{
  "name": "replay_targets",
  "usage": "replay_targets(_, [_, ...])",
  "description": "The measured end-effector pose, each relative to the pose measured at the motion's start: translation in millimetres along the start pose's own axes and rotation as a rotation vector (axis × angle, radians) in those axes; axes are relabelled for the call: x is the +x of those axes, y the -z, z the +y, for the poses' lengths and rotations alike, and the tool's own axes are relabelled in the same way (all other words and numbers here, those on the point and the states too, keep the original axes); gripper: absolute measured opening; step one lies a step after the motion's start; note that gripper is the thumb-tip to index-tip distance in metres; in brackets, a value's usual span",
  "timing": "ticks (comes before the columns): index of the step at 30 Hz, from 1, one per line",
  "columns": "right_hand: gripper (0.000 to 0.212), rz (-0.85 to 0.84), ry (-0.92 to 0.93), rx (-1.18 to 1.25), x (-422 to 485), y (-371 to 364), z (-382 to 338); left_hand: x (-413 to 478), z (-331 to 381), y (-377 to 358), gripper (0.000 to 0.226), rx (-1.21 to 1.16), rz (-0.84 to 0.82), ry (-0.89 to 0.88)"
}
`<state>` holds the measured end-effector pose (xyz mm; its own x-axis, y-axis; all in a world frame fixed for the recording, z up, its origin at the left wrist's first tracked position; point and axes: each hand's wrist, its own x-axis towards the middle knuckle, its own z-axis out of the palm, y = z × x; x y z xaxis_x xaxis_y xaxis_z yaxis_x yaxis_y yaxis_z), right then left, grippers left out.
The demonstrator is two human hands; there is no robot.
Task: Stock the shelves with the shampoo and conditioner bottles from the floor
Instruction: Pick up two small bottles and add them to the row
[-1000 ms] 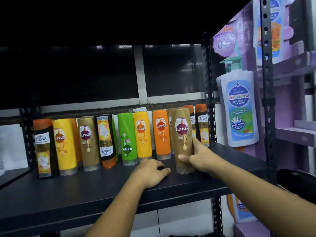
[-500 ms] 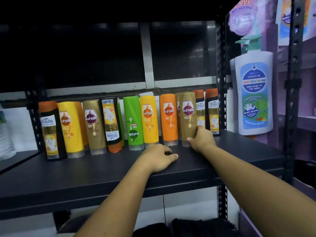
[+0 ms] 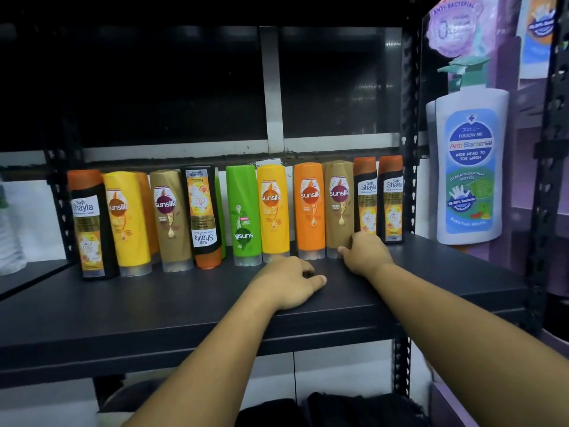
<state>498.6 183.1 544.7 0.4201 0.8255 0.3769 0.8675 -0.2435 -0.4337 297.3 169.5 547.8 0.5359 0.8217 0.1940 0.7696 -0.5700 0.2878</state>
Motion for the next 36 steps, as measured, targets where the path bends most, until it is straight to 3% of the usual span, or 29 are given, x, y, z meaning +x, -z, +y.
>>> replay_targets(13, [0.030, -0.051, 0.016, -0.026, -2.6, 1.5, 0.5, -5.4, 2.3, 2.3, 0.050, -0.005, -0.003, 0.004])
replay_targets(18, [0.032, -0.101, 0.032, -0.152, -15.9, 5.3, -4.8, -7.1, 3.6, 3.6, 0.048, -0.013, -0.006, 0.007])
replay_targets(27, [0.046, -0.379, 0.282, -0.171, -77.7, 47.5, 8.4, -13.9, 8.6, 5.6, 0.046, 0.013, 0.023, -0.024])
replay_targets(36, [0.053, -0.245, 0.432, -0.095, -173.7, 69.2, 49.7, -81.4, 36.9, -3.7, 0.039, 0.052, 0.102, -0.287])
